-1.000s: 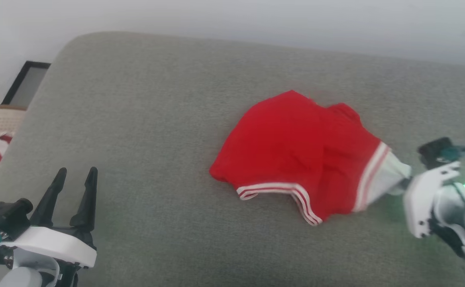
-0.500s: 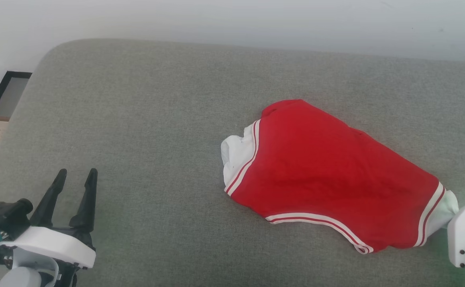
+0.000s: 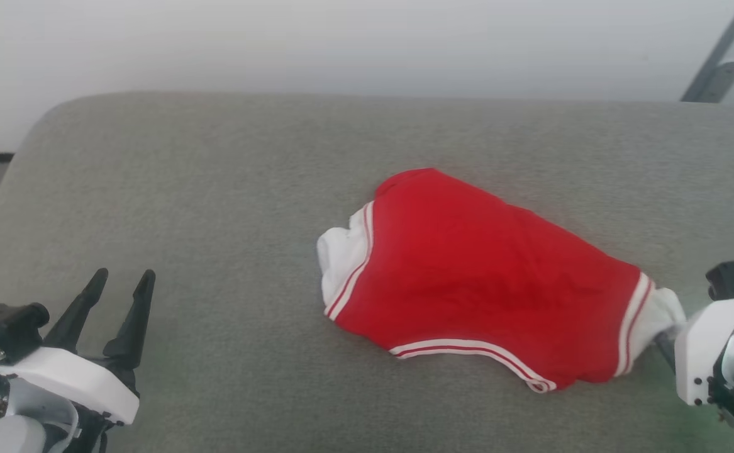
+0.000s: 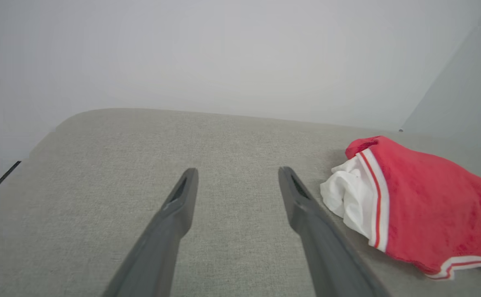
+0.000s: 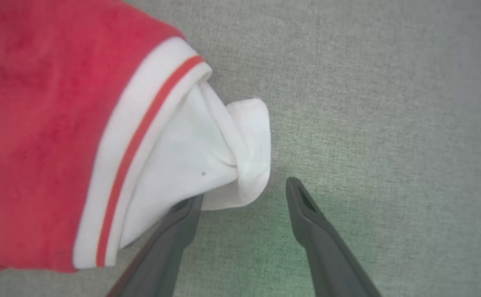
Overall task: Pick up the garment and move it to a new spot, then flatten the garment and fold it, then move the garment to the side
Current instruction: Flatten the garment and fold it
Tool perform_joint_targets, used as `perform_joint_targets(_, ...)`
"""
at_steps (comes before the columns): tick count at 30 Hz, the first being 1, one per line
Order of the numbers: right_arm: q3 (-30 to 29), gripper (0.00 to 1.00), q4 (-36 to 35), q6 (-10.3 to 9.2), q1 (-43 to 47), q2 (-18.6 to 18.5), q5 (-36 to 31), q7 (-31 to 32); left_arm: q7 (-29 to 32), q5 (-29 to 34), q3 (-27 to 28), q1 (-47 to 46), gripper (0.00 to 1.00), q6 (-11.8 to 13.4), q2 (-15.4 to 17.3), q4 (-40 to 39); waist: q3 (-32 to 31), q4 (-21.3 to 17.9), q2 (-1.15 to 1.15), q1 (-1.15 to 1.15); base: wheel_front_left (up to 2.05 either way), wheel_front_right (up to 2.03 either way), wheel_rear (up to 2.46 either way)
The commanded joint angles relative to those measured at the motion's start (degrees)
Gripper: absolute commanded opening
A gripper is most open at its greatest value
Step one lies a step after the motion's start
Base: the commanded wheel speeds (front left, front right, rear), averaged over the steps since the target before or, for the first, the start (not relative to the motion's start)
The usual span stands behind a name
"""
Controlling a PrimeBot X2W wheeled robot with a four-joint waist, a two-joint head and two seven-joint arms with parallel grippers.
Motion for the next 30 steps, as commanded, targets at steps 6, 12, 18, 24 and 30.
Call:
perform_joint_targets(6, -0.34, 1.0, -6.4, 0.0, -0.72, 0.64, 0.93, -3.47, 6.52, -3.06, -0.58, -1.33, 1.0, -1.15, 2.51, -2.35, -1.94, -5.11, 0.0, 0.0, 0.0, 0.0, 0.0)
perform_joint_targets(12, -2.28, 1.0, -11.89, 0.0, -1.34, 4.14, -1.38, -13.59, 14.95, -5.72, -1.72, -4.55, 1.0, -1.54, 4.97, -3.95, -1.65, -9.94, 0.0, 0.0, 0.0, 0.0, 0.0)
perform_joint_targets(18, -3.44, 1.0, -14.39, 0.0, -2.54, 8.81, -5.86, -25.41, 23.55, -8.07, -3.92, -9.63, 1.0, -1.71, 5.88, -2.8, -0.45, -14.67, 0.0, 0.0, 0.0, 0.0, 0.0)
perform_joint_targets(24, -4.86, 1.0, -14.49, 0.0, -3.62, 12.84, -10.06, -36.52, 31.31, -8.21, -7.15, -15.22, 1.0, -2.07, 5.93, 0.25, 1.57, -18.46, 0.0, 0.0, 0.0, 0.0, 0.0)
perform_joint_targets(30, -5.98, 1.0, -11.94, -0.01, -4.57, 16.08, -12.27, -40.82, 39.79, -8.09, -11.14, -20.54, 1.0, -1.63, 5.17, 5.28, 3.87, -21.11, 0.0, 0.0, 0.0, 0.0, 0.0)
